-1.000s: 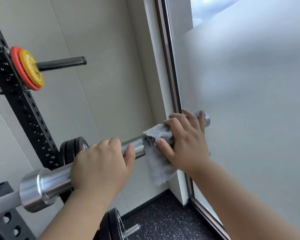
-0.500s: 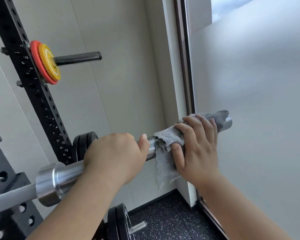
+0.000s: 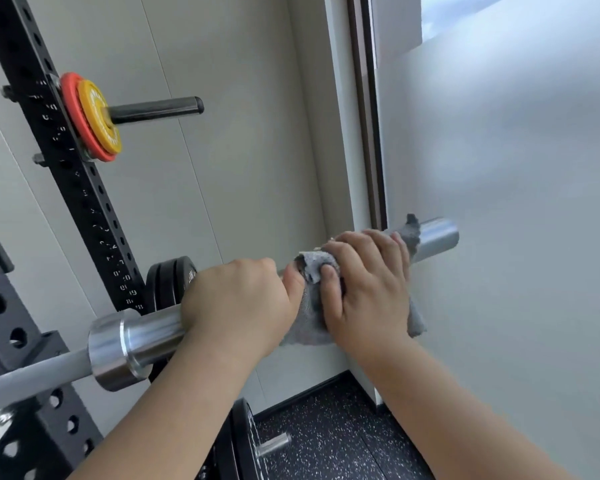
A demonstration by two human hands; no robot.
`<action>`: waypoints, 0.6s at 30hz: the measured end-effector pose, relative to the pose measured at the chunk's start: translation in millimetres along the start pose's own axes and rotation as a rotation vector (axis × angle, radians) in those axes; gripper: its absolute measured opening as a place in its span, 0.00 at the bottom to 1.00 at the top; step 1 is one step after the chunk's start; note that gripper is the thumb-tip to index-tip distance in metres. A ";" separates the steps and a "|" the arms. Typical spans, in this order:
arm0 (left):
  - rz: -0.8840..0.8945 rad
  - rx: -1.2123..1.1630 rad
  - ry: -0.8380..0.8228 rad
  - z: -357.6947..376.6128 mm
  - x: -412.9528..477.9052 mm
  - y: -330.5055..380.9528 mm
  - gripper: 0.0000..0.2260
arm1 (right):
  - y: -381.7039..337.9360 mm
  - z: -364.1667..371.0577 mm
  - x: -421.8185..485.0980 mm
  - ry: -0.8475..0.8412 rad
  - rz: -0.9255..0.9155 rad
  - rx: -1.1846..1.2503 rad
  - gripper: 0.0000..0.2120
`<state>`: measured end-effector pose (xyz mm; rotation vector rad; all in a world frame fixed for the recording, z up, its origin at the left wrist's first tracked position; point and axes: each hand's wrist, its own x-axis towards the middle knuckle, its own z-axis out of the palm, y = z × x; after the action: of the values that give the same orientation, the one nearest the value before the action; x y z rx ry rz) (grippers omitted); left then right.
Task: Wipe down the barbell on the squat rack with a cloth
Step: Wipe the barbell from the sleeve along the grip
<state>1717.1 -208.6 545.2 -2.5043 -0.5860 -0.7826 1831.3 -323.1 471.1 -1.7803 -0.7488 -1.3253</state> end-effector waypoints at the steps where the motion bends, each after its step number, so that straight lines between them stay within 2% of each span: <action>1: 0.004 0.007 0.004 -0.9 -2.3 -0.1 0.26 | 0.1 -3.2 -0.4 -0.020 -0.053 0.011 0.16; 4: 0.053 -0.029 0.055 2.4 -14.6 -1.5 0.20 | 23.4 -15.9 11.6 -0.101 -0.146 0.010 0.15; 7: 0.096 -0.064 0.152 15.5 -29.3 -2.0 0.19 | 44.4 -21.2 27.7 -0.129 0.063 -0.064 0.14; 9: 0.120 -0.074 0.150 21.7 -44.6 -3.9 0.25 | 39.3 -19.6 29.0 -0.117 0.214 -0.073 0.15; 11: 0.147 -0.130 0.115 21.9 -60.7 -7.1 0.30 | 20.5 -16.6 22.8 -0.133 0.266 -0.057 0.15; 14: 0.189 -0.206 0.136 11.7 -79.8 -17.4 0.29 | -24.9 -14.4 3.6 -0.172 0.125 -0.035 0.15; 16: 0.202 -0.273 0.228 -4.6 -83.9 -32.2 0.20 | -49.1 -13.2 -9.3 -0.211 -0.001 -0.013 0.17; 18: 0.134 -0.286 0.327 -20.5 -81.9 -53.9 0.15 | -54.5 -13.9 -12.3 -0.247 -0.093 0.000 0.19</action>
<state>1619.5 -197.0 525.8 -2.5493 -0.2018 -1.2652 1776.3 -306.5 474.4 -1.9523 -0.9758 -1.1758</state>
